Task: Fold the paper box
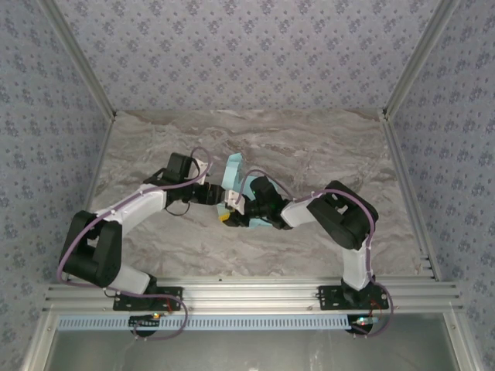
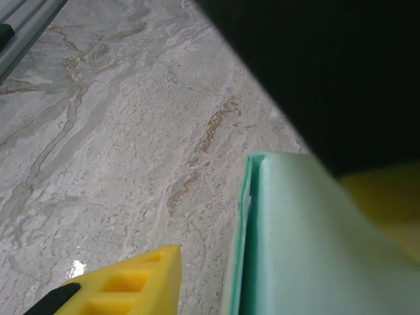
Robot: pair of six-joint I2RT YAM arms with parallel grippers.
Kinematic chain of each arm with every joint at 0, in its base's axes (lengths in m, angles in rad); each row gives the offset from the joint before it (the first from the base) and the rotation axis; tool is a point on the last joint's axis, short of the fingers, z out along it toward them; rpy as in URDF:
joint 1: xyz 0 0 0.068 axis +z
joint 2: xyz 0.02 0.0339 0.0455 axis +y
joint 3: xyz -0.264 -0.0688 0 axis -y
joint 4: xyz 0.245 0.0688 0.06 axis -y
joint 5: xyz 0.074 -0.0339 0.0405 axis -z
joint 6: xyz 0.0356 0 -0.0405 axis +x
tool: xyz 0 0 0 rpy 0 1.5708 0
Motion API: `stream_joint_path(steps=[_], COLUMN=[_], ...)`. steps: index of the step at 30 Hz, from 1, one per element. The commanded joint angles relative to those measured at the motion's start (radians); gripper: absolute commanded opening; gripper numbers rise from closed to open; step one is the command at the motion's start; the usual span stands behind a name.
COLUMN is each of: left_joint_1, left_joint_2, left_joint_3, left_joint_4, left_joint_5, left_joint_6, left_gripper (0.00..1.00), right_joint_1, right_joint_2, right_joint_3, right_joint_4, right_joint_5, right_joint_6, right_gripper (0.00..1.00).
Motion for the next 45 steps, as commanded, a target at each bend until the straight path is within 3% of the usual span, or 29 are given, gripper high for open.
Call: stream_joint_path(steps=[1,4,10,11,13,15,24,30,37,43,45], left_joint_1=[0.011,0.021,0.036,0.038,0.042,0.048,0.083,0.088,0.088,0.088,0.088], left_joint_2=[0.013,-0.001,0.007,0.008,0.009,0.008,-0.028,-0.016,-0.010,-0.013,-0.018], left_joint_3=[-0.050,-0.063,-0.062,-0.066,-0.070,-0.071,-0.086,-0.104,-0.119,-0.138,-0.155], left_joint_4=[-0.042,-0.024,-0.036,-0.029,-0.023,-0.026,-0.011,0.008,0.026,0.061,0.086], left_joint_5=[-0.022,0.006,0.039,0.039,0.038,0.037,0.043,0.065,0.087,0.085,0.084], left_joint_6=[-0.026,-0.048,-0.035,-0.036,-0.032,-0.018,-0.006,-0.021,-0.030,-0.060,-0.080], left_gripper=[0.53,0.54,0.56,0.56,0.56,0.55,0.55,0.55,0.56,0.56,0.56], right_joint_1=[0.000,0.002,0.014,0.013,0.008,-0.004,-0.022,0.001,0.022,0.017,0.014], right_joint_2=[0.017,0.045,0.078,0.072,0.059,0.055,0.121,0.144,0.127,0.115,0.113], right_joint_3=[0.001,0.007,0.021,0.022,0.011,-0.001,0.030,0.054,0.088,0.089,0.091], right_joint_4=[0.130,0.141,0.135,0.120,0.098,0.077,0.014,0.040,-0.052,-0.096,-0.106], right_joint_5=[-0.036,-0.067,-0.082,-0.074,-0.063,-0.063,-0.088,-0.085,-0.170,-0.241,-0.251], right_joint_6=[0.038,0.023,0.004,0.002,-0.004,-0.010,-0.022,-0.014,-0.127,-0.157,-0.149], right_gripper=[0.14,0.01,0.00,0.04,0.24,0.30,0.32,0.25,0.00,0.00,0.13])
